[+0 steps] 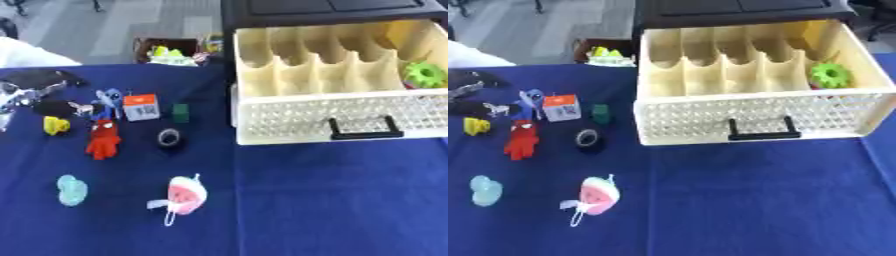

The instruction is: Pick up objects from table and place into drawer.

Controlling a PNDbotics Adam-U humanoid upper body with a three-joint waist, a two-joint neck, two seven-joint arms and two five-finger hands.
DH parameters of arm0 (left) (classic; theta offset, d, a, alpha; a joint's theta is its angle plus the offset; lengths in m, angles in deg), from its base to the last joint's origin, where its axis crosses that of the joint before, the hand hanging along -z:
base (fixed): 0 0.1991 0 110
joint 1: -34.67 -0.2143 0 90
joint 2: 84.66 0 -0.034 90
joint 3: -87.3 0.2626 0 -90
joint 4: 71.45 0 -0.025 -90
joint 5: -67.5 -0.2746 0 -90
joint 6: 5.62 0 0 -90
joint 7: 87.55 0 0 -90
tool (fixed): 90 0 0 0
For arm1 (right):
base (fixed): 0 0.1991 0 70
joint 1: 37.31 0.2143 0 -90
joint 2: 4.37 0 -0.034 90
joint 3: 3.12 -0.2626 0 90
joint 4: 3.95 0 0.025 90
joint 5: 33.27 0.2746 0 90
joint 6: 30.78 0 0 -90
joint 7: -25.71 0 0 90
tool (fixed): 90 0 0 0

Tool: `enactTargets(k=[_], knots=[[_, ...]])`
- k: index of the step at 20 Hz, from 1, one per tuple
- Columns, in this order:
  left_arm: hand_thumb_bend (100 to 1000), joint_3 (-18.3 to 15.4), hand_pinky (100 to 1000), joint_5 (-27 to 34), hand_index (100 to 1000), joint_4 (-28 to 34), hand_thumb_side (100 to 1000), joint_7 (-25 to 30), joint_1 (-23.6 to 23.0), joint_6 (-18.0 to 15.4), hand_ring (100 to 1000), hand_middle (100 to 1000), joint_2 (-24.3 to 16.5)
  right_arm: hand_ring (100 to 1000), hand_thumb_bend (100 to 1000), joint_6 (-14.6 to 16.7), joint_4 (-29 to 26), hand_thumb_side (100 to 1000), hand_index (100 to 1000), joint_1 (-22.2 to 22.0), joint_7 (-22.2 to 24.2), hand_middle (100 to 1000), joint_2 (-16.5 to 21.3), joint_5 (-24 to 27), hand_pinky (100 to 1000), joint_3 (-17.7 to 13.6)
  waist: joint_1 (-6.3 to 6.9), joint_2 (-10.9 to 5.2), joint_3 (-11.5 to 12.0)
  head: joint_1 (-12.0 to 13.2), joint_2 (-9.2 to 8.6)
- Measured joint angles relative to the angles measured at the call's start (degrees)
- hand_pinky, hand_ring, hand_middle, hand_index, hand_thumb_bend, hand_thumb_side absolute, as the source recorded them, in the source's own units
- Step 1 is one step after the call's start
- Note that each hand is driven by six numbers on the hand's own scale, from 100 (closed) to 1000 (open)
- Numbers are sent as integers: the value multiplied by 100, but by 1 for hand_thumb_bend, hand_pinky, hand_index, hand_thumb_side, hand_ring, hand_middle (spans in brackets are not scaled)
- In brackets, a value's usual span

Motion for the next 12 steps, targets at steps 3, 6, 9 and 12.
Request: enactTargets(k=[3,6,9,12], knots=[[501,-100,856,-252,965,-93,1000,-20,15,37,886,811,39,479,100,-3,0,1000,722,0,-1,382,-1,3,596,-1,2,35,-10,31,-44],[491,-243,850,-493,971,-178,1000,-24,78,34,883,809,103,478,100,-8,0,1000,720,9,1,380,-7,7,597,-1,7,88,-47,45,-96],[469,-391,840,-720,954,-249,928,-69,139,60,877,801,153,474,100,-23,0,1000,717,47,17,377,-9,15,596,-1,30,137,-96,72,-137],[434,-516,821,-926,945,-308,901,-170,186,161,865,791,201,471,100,-27,0,1000,714,50,23,374,-38,32,595,-2,38,178,-141,96,-173]])
